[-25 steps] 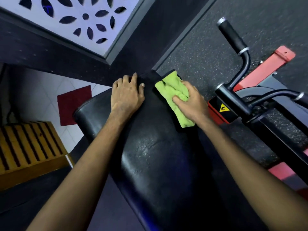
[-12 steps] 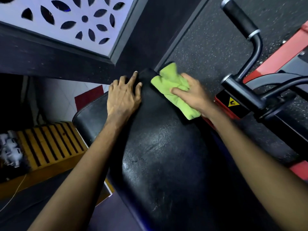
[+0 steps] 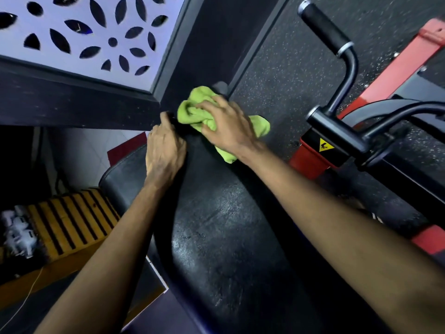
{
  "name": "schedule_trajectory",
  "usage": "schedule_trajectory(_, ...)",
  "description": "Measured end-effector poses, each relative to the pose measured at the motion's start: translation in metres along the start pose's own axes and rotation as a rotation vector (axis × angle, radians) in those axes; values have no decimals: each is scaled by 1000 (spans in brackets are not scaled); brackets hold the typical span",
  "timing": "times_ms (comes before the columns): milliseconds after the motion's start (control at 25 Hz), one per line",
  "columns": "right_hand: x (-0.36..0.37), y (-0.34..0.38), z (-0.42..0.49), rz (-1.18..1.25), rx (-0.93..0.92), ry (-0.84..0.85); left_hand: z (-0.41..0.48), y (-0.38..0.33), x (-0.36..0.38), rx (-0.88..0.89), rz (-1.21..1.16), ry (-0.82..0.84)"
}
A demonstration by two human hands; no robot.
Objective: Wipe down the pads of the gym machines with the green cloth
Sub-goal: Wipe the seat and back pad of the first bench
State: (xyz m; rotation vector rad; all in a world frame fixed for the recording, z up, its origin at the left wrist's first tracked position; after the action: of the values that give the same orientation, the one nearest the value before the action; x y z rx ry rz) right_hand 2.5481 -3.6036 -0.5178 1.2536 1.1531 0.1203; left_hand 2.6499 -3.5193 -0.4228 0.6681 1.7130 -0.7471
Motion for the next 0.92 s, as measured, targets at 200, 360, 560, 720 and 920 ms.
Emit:
schedule_trajectory(200, -3, 12, 17, 71, -41, 39, 0, 8, 2, -61, -245, -60)
schedule_trajectory(360, -9, -10, -1, 167, 98, 33, 7, 8, 15, 20, 136, 51)
schedule_trajectory(560, -21, -49, -74, 146, 275, 26, 10, 11, 23, 43, 260, 114)
schedule_trajectory(720, -26, -57, -97, 129, 356, -3, 10, 10, 26, 65, 323, 123)
schedule_trajectory(920, -40, -66, -129, 96, 368, 25, 11, 8, 26, 64, 334, 151)
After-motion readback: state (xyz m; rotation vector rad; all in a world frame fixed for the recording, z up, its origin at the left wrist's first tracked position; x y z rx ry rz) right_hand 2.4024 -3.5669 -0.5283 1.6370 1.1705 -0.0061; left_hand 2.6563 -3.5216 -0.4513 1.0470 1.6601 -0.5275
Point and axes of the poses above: each hand's wrist, its own z-axis towards the middle knuckle, its own x-axis out of the palm, y = z × x, the point moved 6 cm from there along z, towards the middle knuckle, and after that the axes turned 15 degrees about -z, right-handed, at the moved point
